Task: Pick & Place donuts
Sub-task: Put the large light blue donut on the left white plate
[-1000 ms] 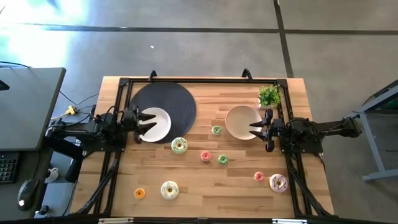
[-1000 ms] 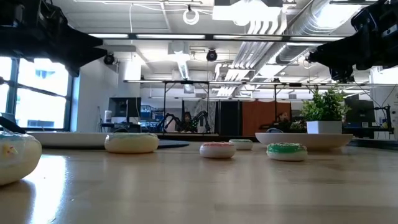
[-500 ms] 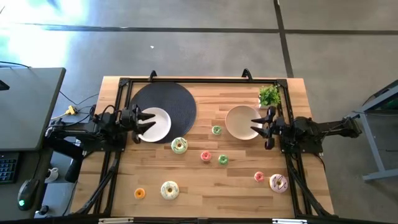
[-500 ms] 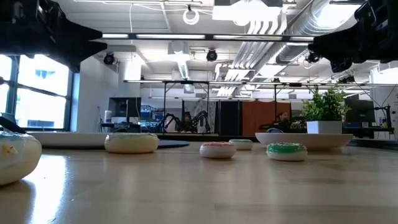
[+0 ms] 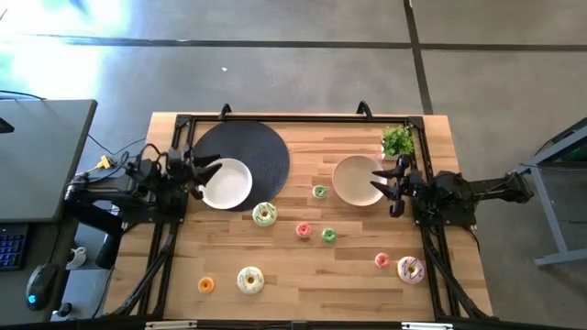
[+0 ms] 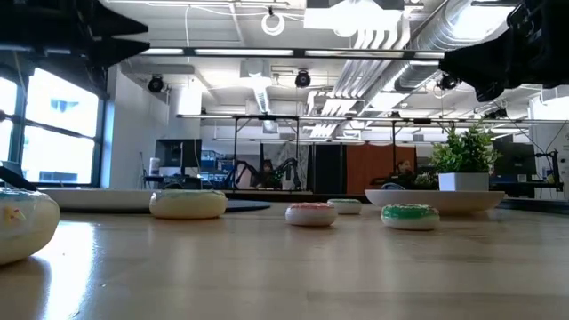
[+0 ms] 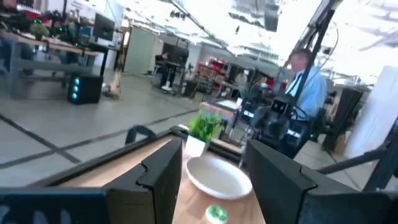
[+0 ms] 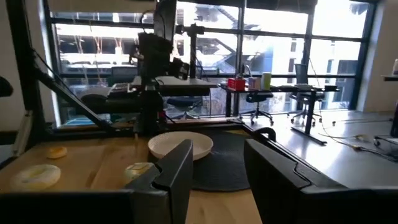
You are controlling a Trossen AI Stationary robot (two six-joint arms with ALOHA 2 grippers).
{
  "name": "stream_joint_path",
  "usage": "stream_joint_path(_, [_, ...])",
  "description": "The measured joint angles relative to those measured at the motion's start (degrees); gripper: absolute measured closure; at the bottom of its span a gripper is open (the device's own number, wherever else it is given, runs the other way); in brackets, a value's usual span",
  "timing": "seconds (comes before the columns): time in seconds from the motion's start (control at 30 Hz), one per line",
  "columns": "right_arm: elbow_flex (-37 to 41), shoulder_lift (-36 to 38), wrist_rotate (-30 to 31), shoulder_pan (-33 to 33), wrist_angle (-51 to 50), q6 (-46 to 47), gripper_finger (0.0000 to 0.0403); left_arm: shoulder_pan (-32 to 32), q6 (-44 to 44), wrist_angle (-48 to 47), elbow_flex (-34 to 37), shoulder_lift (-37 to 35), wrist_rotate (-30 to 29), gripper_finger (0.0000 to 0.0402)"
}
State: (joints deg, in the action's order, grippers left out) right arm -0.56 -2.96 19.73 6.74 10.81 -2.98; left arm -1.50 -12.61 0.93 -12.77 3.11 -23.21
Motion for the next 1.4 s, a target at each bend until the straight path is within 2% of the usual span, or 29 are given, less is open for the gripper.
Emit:
stream_joint_path(0.2, [0.0, -0.02, -2.4, -0.02, -0.4, -0.59, 0.0263, 0.01, 0.48, -10.59, -8.01, 6.64, -3.33, 0.0225])
stream_joint_path(0.47, [-0.02, -0.33, 5.53, -0.07, 6.84, -5.87, 0.0263, -0.04, -1.42, -13.62, -11.94, 23.81, 0.77, 0.0225])
stream_joint_path(0.67, [0.0, -0.33, 6.65, -0.07, 9.84, -11.38, 0.0263, -0.02, -2.56, -13.13, -15.03, 40.0, 9.98, 0.0225])
stream_joint_path(0.9, [0.0, -0.33, 5.85, -0.07, 9.88, -9.25, 0.0263, -0.02, -2.75, -12.99, -21.57, 59.59, 21.91, 0.0225])
stream_joint_path(1.07, [0.0, -0.33, 5.83, -0.07, 9.45, -9.13, 0.0263, -0.02, -1.46, -12.91, -25.75, 69.98, 33.7, 0.0225])
stream_joint_path(1.13, [0.0, -0.33, 5.83, -0.07, 8.95, -9.07, 0.0263, -0.06, -1.26, -13.05, -26.67, 72.83, 36.52, 0.0225])
stream_joint_path(1.23, [0.0, -0.33, 5.81, -0.07, 7.97, -8.57, 0.0263, -0.48, -1.2, -12.76, -27.15, 75.93, 36.48, 0.0225])
stream_joint_path(1.4, [0.0, -0.35, 5.79, -0.09, 6.76, -4.5, 0.0263, -2.02, 0.91, -12.9, -27.1, 79.63, 30.69, 0.0225])
